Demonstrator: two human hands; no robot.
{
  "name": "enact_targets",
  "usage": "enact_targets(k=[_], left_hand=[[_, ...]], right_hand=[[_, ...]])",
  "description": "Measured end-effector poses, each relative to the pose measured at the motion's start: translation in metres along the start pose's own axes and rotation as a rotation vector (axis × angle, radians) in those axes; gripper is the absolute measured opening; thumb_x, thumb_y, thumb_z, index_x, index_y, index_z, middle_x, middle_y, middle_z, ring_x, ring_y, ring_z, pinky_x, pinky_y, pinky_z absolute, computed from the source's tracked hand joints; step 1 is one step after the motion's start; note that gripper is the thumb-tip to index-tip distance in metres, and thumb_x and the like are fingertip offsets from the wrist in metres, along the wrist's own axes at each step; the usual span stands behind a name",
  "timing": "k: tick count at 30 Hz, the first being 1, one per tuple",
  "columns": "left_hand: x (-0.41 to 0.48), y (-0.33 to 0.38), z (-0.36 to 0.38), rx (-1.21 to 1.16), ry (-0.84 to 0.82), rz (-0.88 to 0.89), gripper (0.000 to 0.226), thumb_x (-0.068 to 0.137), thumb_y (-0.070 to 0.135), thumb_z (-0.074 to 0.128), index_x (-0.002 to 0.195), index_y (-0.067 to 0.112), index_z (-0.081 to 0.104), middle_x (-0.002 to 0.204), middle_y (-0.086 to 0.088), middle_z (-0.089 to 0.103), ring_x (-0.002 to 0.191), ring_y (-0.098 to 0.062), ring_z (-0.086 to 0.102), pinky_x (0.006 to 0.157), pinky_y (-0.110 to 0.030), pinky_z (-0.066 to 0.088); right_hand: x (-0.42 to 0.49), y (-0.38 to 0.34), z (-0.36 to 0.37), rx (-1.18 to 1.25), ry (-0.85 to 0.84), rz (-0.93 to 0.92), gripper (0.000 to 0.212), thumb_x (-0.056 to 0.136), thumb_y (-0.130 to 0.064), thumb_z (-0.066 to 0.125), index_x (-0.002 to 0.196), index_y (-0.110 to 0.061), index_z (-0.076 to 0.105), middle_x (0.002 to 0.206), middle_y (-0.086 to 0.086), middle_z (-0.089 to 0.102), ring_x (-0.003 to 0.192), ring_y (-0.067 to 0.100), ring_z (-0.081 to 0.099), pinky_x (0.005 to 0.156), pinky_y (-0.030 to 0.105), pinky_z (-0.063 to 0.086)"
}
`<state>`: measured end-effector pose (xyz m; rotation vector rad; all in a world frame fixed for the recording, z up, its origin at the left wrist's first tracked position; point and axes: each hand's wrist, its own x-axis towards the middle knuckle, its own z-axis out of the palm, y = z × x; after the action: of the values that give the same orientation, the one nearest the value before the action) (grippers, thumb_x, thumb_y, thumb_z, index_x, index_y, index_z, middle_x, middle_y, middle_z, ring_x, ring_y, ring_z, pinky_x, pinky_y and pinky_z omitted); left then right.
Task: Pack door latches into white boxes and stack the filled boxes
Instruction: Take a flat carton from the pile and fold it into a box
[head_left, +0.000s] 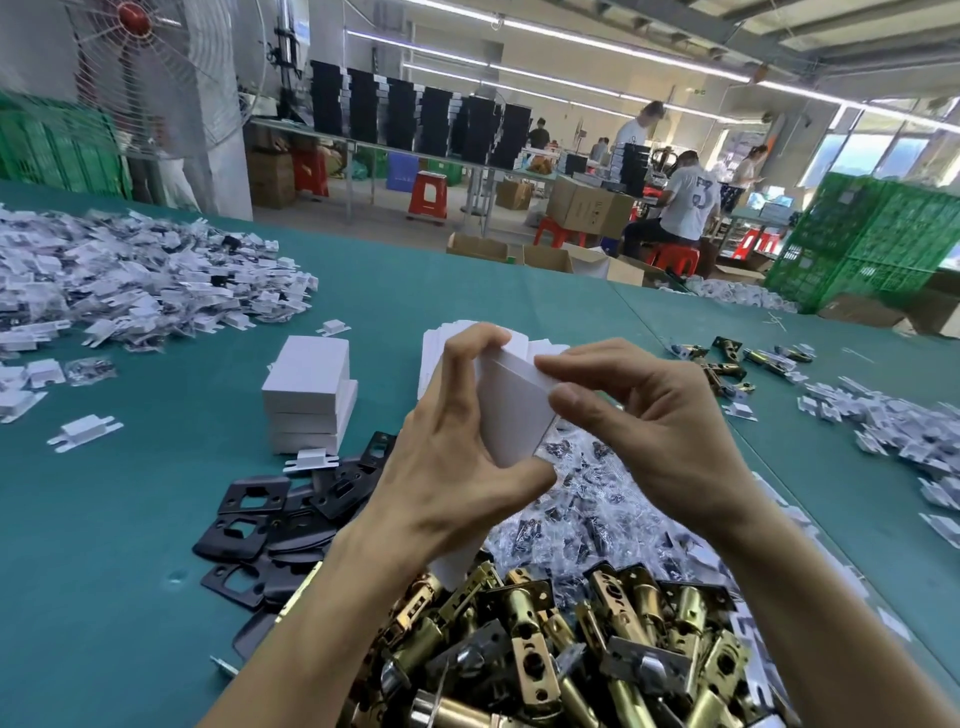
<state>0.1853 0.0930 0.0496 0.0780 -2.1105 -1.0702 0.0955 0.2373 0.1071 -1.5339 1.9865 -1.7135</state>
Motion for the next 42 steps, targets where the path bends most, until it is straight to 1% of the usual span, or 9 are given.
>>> enact_targets(k=[4, 11, 15, 20, 23, 27, 33, 37, 42], left_hand=[[0.001, -0.002, -0.003, -0.018, 0.044, -0.001, 0.064, 0.062, 0.047, 0.067, 0.11, 0.051, 0.025, 0.097, 0.011, 0.048, 0.066, -0.019, 0.06, 0.046, -0.037, 0.054], [0.002, -0.003, -0.001, -0.031, 0.055, 0.046, 0.066, 0.067, 0.041, 0.077, 0.109, 0.048, 0.026, 0.104, 0.004, 0.05, 0.08, -0.021, 0.063, 0.053, -0.034, 0.056], [0.002, -0.001, 0.002, 0.011, 0.073, 0.064, 0.088, 0.068, 0.05, 0.083, 0.133, 0.043, 0.024, 0.138, 0.001, 0.034, 0.126, -0.016, 0.045, 0.095, -0.019, 0.047], [0.008, 0.011, 0.0, -0.417, 0.292, -0.352, 0.075, 0.064, 0.068, 0.071, 0.122, 0.034, 0.037, 0.121, 0.002, 0.051, 0.101, -0.005, 0.061, 0.075, -0.019, 0.055], [0.013, 0.009, -0.007, -1.082, -0.129, -0.706, 0.082, 0.074, 0.078, 0.057, 0.136, 0.024, 0.052, 0.123, -0.014, 0.064, 0.105, -0.029, 0.069, 0.073, -0.048, 0.059], [0.011, 0.003, -0.011, -1.405, -0.299, -0.763, 0.071, 0.077, 0.067, 0.058, 0.114, 0.008, 0.072, 0.097, -0.015, 0.071, 0.089, -0.03, 0.071, 0.071, -0.047, 0.059], [0.016, -0.014, -0.014, -1.091, 0.098, -0.747, 0.076, 0.063, 0.024, 0.078, 0.132, 0.008, 0.05, 0.087, -0.009, 0.065, 0.076, -0.02, 0.065, 0.064, -0.037, 0.058], [0.018, -0.025, -0.027, -1.011, 0.191, -0.702, 0.061, 0.055, 0.032, 0.089, 0.108, 0.022, 0.062, 0.07, 0.006, 0.064, 0.076, -0.013, 0.055, 0.061, -0.029, 0.049], [0.017, -0.03, -0.026, -0.879, 0.138, -0.583, 0.064, 0.051, 0.04, 0.085, 0.11, 0.026, 0.064, 0.094, 0.003, 0.062, 0.08, -0.009, 0.063, 0.066, -0.034, 0.058]], right_hand=[[-0.006, 0.009, 0.01, 0.028, 0.006, 0.061, 0.026, 0.078, -0.024, 0.069, 0.104, -0.023, 0.073, 0.116, 0.007, 0.066, 0.111, 0.014, 0.065, 0.088, 0.031, 0.057], [-0.008, 0.007, 0.02, 0.087, 0.036, 0.102, 0.026, 0.085, -0.017, 0.071, 0.108, -0.029, 0.073, 0.093, 0.033, 0.063, 0.08, 0.043, 0.068, 0.068, 0.054, 0.06], [-0.006, 0.008, 0.02, 0.004, 0.206, 0.049, 0.036, 0.089, -0.004, 0.069, 0.115, -0.028, 0.064, 0.1, 0.005, 0.07, 0.082, 0.024, 0.072, 0.069, 0.048, 0.061], [-0.009, 0.017, 0.02, -0.118, 0.354, -0.135, 0.05, 0.087, -0.001, 0.07, 0.127, -0.025, 0.052, 0.122, -0.015, 0.058, 0.115, 0.01, 0.062, 0.086, 0.033, 0.06], [-0.013, 0.024, 0.025, -0.263, 0.211, -0.284, 0.045, 0.082, 0.003, 0.069, 0.122, -0.015, 0.06, 0.12, -0.005, 0.061, 0.116, 0.014, 0.061, 0.091, 0.035, 0.058], [-0.013, 0.031, 0.032, -0.453, 0.042, -0.303, 0.045, 0.074, 0.013, 0.069, 0.112, -0.01, 0.067, 0.119, 0.002, 0.063, 0.115, 0.015, 0.06, 0.09, 0.027, 0.052], [-0.014, 0.036, 0.026, -0.576, -0.217, -0.086, 0.024, 0.09, -0.033, 0.07, 0.114, -0.03, 0.066, 0.111, -0.017, 0.065, 0.106, -0.005, 0.057, 0.092, 0.018, 0.045], [-0.011, 0.038, 0.033, -0.653, -0.47, 0.11, 0.015, 0.095, -0.03, 0.063, 0.108, -0.025, 0.07, 0.102, -0.013, 0.069, 0.09, -0.004, 0.06, 0.083, 0.022, 0.051], [-0.004, 0.026, 0.071, -0.629, -0.858, 0.073, 0.03, 0.089, -0.024, 0.064, 0.118, -0.023, 0.068, 0.12, -0.008, 0.069, 0.102, 0.001, 0.061, 0.09, 0.017, 0.046]])
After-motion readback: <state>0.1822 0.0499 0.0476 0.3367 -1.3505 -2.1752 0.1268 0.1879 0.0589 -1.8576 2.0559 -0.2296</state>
